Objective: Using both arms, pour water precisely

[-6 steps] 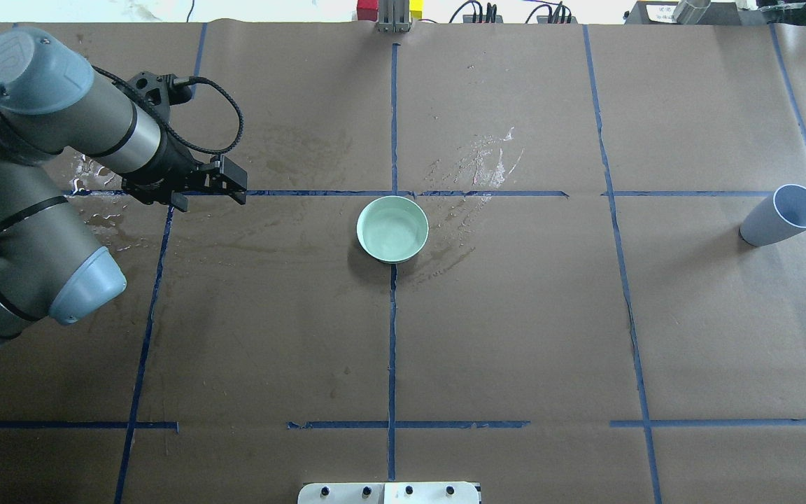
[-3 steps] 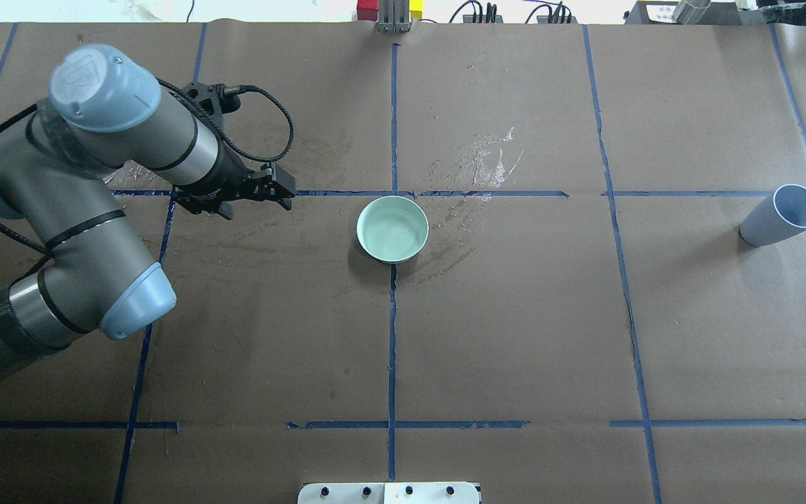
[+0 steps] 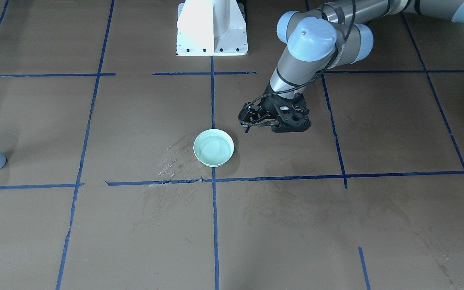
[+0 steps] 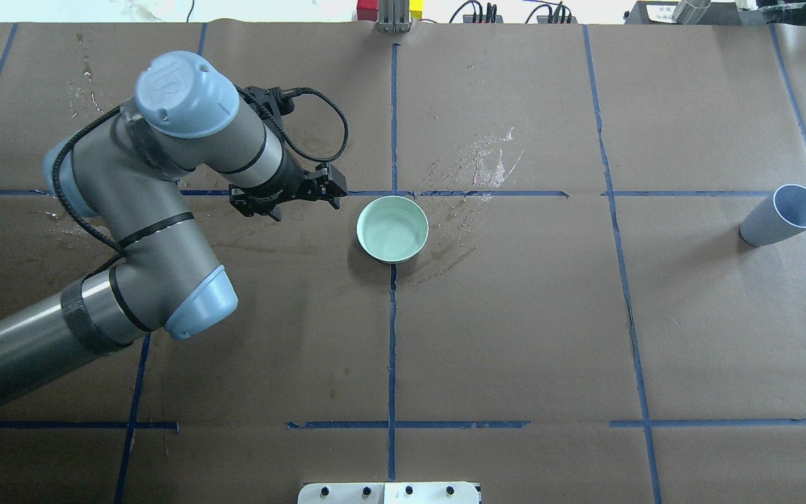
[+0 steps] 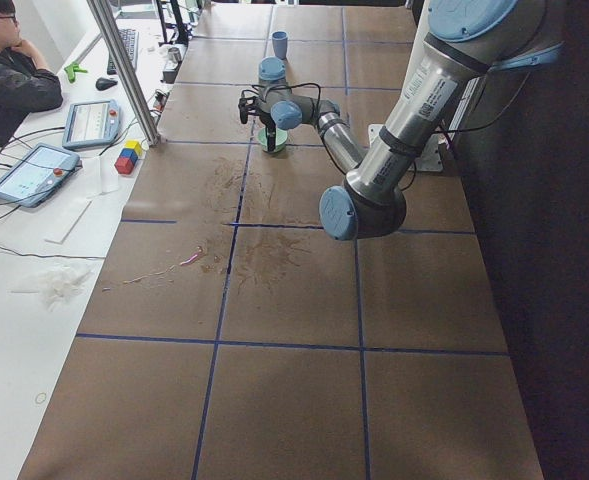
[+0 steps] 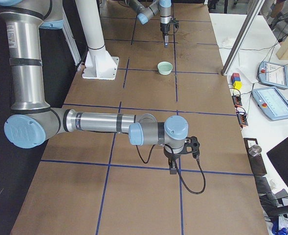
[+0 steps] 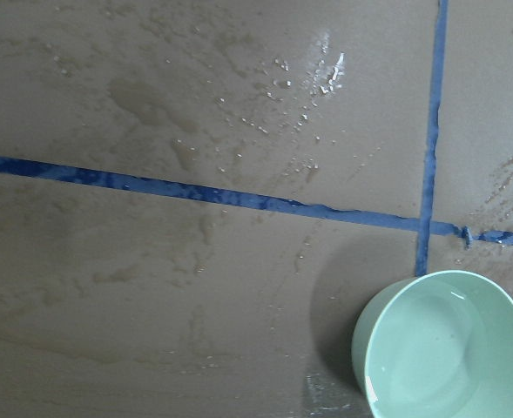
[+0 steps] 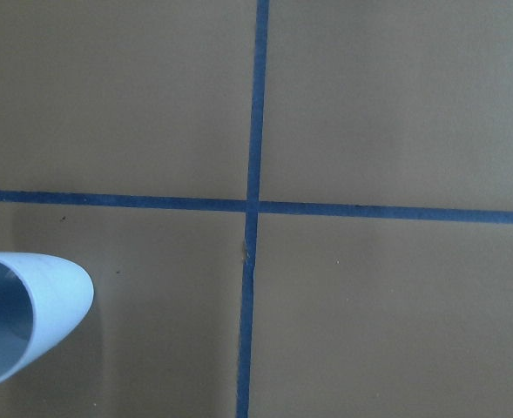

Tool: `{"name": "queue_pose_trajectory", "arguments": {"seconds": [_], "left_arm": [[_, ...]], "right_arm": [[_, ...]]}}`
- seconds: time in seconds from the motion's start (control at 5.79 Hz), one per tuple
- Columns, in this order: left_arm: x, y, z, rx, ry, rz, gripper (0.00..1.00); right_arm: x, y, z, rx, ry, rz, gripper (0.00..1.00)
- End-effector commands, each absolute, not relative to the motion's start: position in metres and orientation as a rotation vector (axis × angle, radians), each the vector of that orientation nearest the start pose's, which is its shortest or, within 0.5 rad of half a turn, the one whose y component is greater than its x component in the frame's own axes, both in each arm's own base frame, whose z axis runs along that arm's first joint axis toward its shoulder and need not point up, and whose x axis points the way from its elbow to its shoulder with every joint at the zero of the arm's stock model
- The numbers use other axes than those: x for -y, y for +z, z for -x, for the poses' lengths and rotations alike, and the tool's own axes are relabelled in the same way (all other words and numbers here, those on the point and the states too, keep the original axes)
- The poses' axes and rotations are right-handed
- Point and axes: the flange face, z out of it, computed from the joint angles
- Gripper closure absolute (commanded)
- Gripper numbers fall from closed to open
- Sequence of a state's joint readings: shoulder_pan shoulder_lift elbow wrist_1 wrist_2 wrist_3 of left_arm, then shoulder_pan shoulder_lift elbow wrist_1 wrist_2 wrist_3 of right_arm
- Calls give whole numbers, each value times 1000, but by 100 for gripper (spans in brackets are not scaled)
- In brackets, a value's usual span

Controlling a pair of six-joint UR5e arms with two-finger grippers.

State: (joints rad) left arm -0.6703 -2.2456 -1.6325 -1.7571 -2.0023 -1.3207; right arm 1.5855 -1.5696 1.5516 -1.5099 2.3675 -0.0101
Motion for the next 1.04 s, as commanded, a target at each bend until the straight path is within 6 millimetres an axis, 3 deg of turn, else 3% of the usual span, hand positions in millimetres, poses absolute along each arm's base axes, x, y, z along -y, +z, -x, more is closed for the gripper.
{"name": "queue_pose_trajectory", "arguments": {"seconds": [0.0,0.35,0.86], "left_arm": [[494,192,-529,-969,-222,-41,0],[493,196,-548,-946,-250,-33,1],[496,206,-572,-945,-306,11,6]], "right_arm": [[464,668,-68,808,-7,-40,0],[447,671,-67,808,-5,-31,0],[447,671,-67,808,-5,-31,0]]}}
